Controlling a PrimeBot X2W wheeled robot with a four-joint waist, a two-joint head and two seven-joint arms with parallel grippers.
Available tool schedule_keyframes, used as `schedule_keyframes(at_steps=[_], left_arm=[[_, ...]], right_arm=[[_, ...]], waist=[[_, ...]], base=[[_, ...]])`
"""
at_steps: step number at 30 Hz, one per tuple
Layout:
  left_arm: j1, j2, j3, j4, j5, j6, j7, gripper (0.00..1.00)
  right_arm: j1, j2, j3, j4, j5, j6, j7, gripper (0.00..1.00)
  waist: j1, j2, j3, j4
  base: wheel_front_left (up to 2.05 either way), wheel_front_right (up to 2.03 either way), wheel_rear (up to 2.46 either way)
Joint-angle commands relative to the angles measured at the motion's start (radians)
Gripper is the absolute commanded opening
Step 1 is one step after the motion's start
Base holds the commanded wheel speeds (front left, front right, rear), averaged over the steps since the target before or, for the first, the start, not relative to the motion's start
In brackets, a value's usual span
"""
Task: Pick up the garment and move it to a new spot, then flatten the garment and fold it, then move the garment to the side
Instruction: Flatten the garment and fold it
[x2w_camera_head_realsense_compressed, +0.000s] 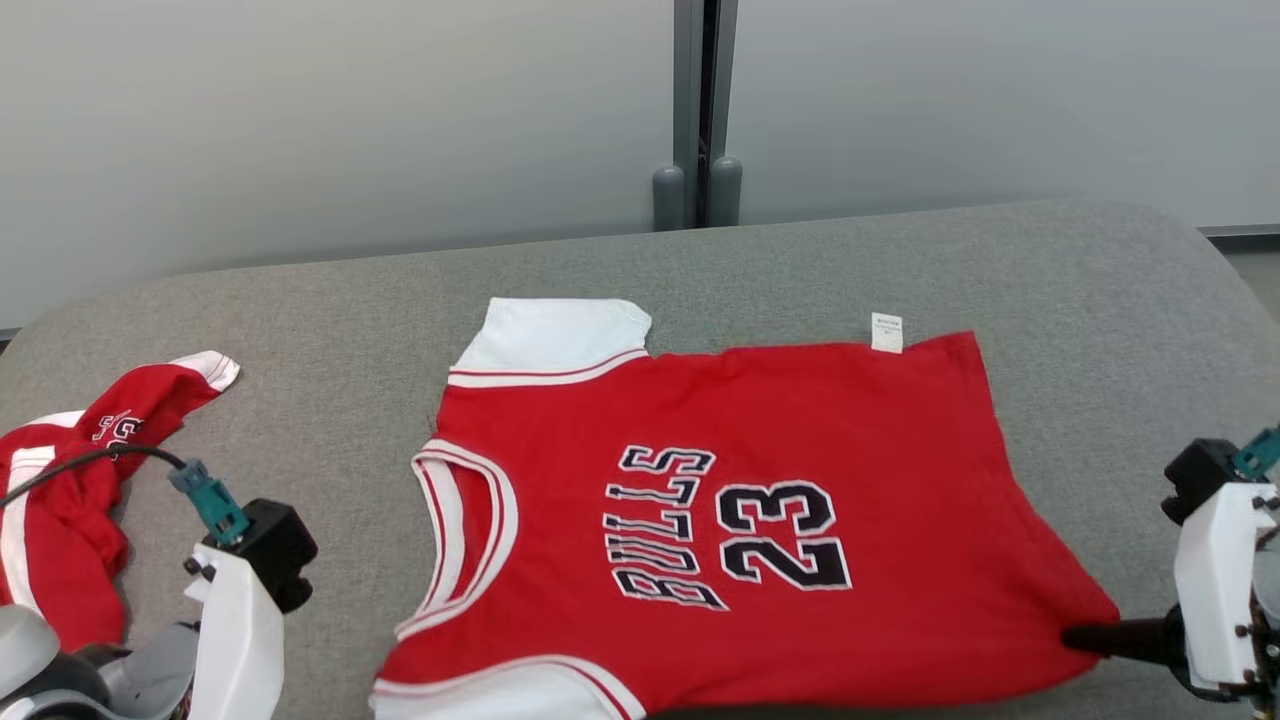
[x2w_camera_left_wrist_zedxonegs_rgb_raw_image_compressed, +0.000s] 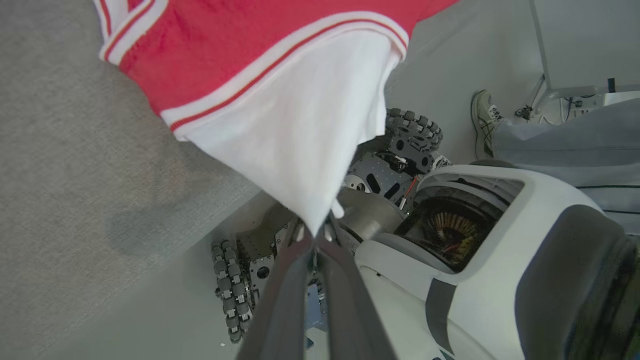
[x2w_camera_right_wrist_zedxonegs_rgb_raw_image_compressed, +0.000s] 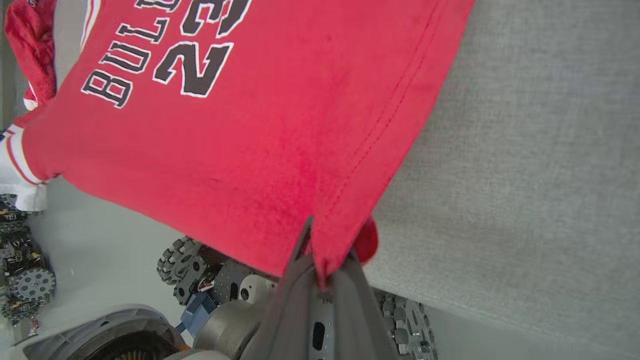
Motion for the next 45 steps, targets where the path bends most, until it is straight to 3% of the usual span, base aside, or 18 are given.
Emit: schedule_keyframes(at_steps=[1, 6, 12, 23, 32, 39, 40, 41, 42, 45], left_arm=[[0.021, 0.009, -0.003, -0.013, -0.015, 0.011, 0.008, 0.00], [0.025, 0.029, 0.003, -0.043, -0.034, 0.028, 0.014, 0.00], [-0.026, 0.000, 0.027, -0.003, -0.060, 0.044, 0.043, 0.00], [-0.185, -0.140, 0.082, 0.230, -0.048, 0.060, 0.112, 0.00], [-0.266, -0.237, 0.091, 0.408, -0.003, 0.034, 0.127, 0.00], [-0.288, -0.277, 0.089, 0.484, 0.008, 0.011, 0.133, 0.00], [-0.290, -0.282, 0.087, 0.494, 0.011, 0.008, 0.136, 0.00], [-0.293, -0.287, 0.086, 0.503, 0.014, 0.006, 0.139, 0.71], [-0.294, -0.292, 0.085, 0.511, 0.015, 0.001, 0.138, 0.98], [-0.290, -0.307, 0.084, 0.538, 0.021, -0.003, 0.128, 1.00]], right_arm=[[0.016, -0.025, 0.007, -0.013, 0.009, 0.000, 0.019, 0.00], [0.008, -0.068, 0.010, -0.051, 0.027, 0.000, 0.028, 0.00], [-0.042, -0.036, 0.005, -0.036, 0.033, 0.000, 0.020, 0.00], [-0.170, 0.054, -0.012, 0.067, 0.052, 0.000, 0.034, 0.00], [-0.237, 0.122, -0.019, 0.148, 0.064, 0.000, 0.011, 0.00], [-0.266, 0.146, -0.014, 0.187, 0.070, 0.000, 0.009, 0.00], [-0.272, 0.150, -0.015, 0.192, 0.070, 0.000, 0.005, 0.27], [-0.275, 0.155, -0.015, 0.195, 0.071, 0.000, 0.004, 0.89], [-0.279, 0.159, -0.016, 0.200, 0.071, 0.000, -0.002, 1.00], [-0.279, 0.170, -0.020, 0.214, 0.073, 0.000, -0.021, 1.00]], waist=[[0.0000, -0.0001, 0.004, 0.000], [0.0000, -0.0001, 0.026, -0.005], [0.0000, -0.0001, 0.077, -0.014], [0.0000, -0.0001, 0.200, -0.042], [0.0000, -0.0001, 0.275, -0.062], [0.0000, -0.0001, 0.297, -0.066], [0.0000, -0.0001, 0.298, -0.067], [0.0000, -0.0001, 0.297, -0.067], [0.0000, -0.0001, 0.295, -0.067], [0.0000, -0.0001, 0.280, -0.063]], base=[[0.00, 0.00, 0.00], [0.00, 0.00, 0.00], [0.00, 0.00, 0.00], [0.00, 0.00, 0.00], [0.00, 0.00, 0.00], [0.00, 0.00, 0.00], [0.00, 0.00, 0.00], [0.00, 0.00, 0.00], [0.00, 0.00, 0.00], [0.00, 0.00, 0.00]])
